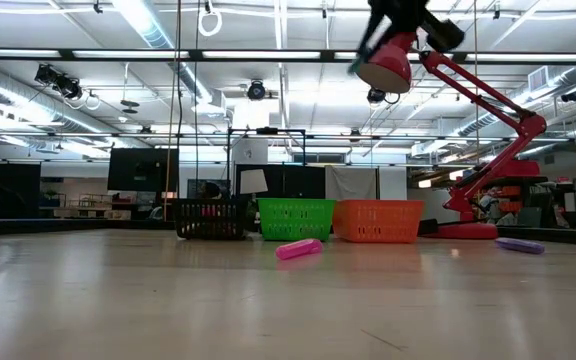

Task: Pick & Place Markers
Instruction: Put the small blue pen into the orange bin

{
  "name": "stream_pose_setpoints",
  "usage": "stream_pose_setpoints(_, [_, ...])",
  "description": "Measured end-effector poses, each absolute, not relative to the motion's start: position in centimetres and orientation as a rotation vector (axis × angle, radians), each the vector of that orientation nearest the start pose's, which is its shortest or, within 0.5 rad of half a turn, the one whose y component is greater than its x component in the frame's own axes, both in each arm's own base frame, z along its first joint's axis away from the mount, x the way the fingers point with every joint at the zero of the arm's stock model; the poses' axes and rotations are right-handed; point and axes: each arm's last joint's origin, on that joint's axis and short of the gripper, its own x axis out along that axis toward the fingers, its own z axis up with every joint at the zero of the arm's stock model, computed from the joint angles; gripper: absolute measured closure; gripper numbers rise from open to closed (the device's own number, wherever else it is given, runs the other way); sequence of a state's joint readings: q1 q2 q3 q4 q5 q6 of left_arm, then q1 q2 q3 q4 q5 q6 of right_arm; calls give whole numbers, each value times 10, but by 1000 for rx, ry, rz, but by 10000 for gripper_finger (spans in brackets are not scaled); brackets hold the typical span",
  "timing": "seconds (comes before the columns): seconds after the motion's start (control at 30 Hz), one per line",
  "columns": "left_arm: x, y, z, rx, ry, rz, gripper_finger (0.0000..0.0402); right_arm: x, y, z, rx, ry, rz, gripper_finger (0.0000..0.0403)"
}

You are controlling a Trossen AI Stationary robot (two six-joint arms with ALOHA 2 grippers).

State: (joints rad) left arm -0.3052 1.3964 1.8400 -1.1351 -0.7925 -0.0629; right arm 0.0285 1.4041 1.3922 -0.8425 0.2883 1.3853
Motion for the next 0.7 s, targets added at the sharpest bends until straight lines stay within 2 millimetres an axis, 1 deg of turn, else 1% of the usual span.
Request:
stream_pose_setpoints(0.07, [234, -48, 466, 328, 592, 493, 164, 287, 0, 339, 1154, 583, -829, 388])
stream_pose_setpoints(0.17, [235, -41, 466, 346, 605, 512, 164, 296, 1, 323, 1157, 669, -865, 388])
stream_pose_setpoints(0.27, [237, -33, 466, 361, 622, 537, 164, 305, -4, 306, 1154, 754, -915, 388])
stream_pose_setpoints(0.47, [238, -17, 465, 358, 647, 597, 164, 321, -27, 272, 1125, 853, -1055, 388])
stream_pose_setpoints(0.7, [239, -4, 464, 326, 678, 598, 164, 335, -64, 235, 1073, 951, -1149, 388])
